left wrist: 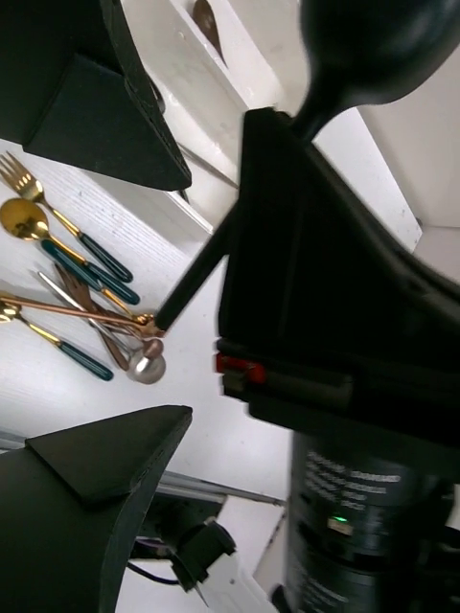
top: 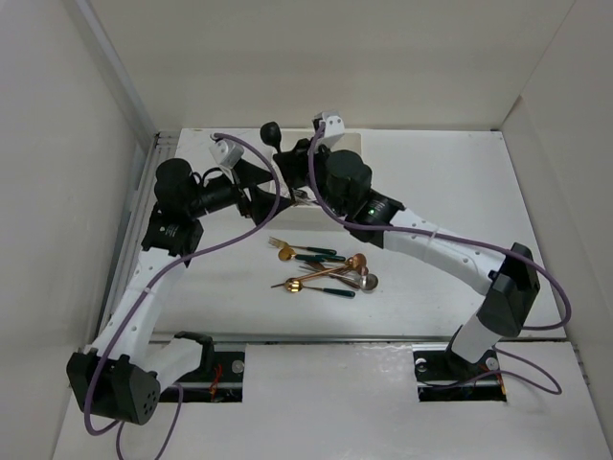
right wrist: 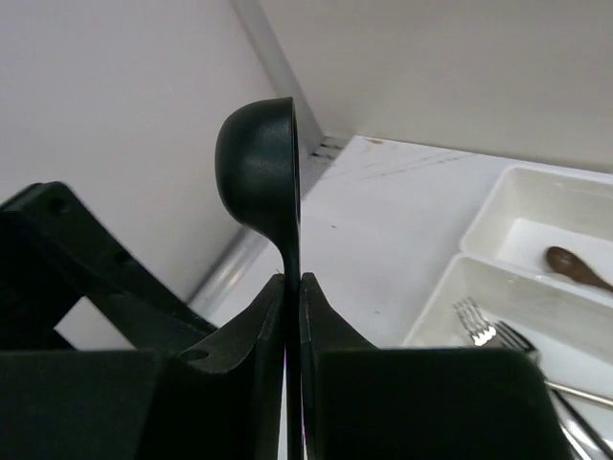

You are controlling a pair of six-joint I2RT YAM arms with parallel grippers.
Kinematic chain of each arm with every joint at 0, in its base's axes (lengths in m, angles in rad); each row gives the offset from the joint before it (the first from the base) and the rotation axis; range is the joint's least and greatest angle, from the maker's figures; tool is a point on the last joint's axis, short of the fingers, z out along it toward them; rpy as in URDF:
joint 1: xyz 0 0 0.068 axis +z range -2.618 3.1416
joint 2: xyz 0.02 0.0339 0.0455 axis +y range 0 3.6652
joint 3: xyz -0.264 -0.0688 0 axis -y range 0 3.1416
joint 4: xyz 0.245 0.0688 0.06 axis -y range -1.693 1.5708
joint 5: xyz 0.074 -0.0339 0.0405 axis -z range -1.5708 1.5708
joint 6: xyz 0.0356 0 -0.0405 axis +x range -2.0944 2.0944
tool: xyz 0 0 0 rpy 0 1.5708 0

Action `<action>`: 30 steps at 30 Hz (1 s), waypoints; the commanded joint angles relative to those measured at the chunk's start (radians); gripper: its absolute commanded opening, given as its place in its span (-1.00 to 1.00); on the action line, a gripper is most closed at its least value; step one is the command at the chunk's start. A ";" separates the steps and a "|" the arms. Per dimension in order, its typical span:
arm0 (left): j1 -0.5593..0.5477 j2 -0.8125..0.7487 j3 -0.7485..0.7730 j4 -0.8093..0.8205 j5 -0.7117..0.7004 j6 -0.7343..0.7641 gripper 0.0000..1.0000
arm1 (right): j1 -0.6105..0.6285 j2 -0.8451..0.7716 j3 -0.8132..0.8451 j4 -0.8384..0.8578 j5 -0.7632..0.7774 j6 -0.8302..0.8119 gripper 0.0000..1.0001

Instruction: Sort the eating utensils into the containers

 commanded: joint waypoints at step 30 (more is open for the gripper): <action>0.025 0.113 0.015 0.125 -0.266 -0.076 -1.00 | -0.052 -0.015 -0.175 0.375 -0.192 0.239 -0.09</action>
